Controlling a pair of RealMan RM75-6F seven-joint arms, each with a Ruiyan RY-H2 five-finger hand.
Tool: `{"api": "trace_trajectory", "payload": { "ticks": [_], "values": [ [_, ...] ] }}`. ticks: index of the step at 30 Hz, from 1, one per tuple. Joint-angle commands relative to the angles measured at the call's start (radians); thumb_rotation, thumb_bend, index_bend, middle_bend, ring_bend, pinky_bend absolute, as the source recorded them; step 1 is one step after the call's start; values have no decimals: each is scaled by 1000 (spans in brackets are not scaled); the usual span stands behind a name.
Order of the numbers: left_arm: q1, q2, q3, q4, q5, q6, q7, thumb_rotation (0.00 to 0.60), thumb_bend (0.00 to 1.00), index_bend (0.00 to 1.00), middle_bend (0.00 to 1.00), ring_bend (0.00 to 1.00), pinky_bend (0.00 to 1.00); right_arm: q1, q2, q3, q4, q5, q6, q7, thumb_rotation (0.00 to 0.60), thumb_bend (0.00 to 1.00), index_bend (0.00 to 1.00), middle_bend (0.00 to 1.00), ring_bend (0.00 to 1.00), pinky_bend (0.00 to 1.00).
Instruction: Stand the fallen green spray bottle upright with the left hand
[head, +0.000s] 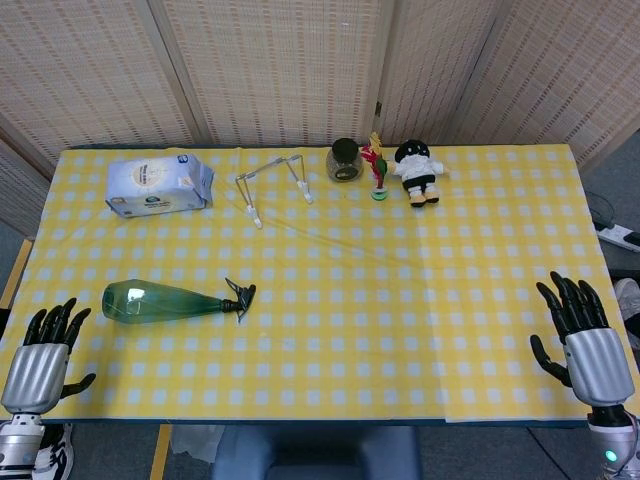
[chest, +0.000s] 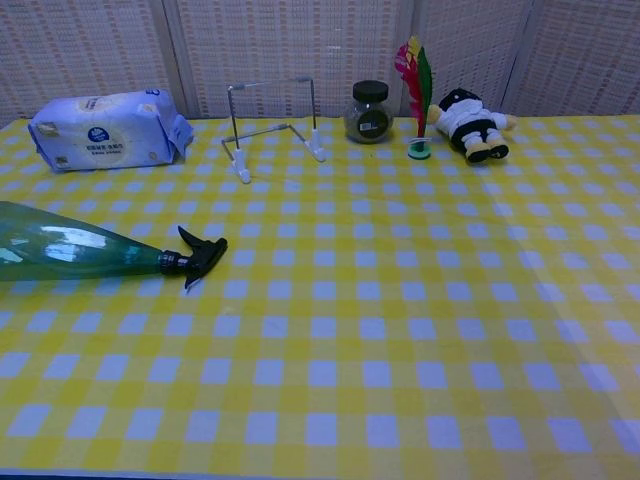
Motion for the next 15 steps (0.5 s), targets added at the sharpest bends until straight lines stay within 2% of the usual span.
{"api": "trace_trajectory", "payload": {
  "ticks": [1,9,11,12,13,14,15],
  "values": [
    [-1,-2,1,2,0,-3,1,600,153,138,42,13,0,-1,1,-1,-1,-2,3,0,600,457,0,0,0,0],
    [-16,-27,5,27,53,3,-27,600,153,134,53,35,4,-11,6,-4,-5,-16,27,3,600,456,0,0,0,0],
    [-20,-44,8,39,87,15,-58,600,154,131,111,99,71,-13,6,-4,-7,-20,34,3,600,456,0,0,0,0],
    [-23,-60,8,54,115,32,-77,600,155,132,162,158,148,-14,7,-2,-9,-22,39,4,600,456,0,0,0,0],
    [-27,-79,2,66,141,52,-96,600,155,136,249,268,294,-14,7,-1,-9,-23,43,5,600,456,0,0,0,0],
    [-30,-100,-4,80,162,72,-113,600,155,148,392,464,521,-14,7,0,-9,-23,44,5,600,456,0,0,0,0],
    [-35,-120,-11,91,180,89,-127,600,156,157,500,597,657,-14,7,1,-9,-22,43,5,600,456,0,0,0,0]
  ]
}}
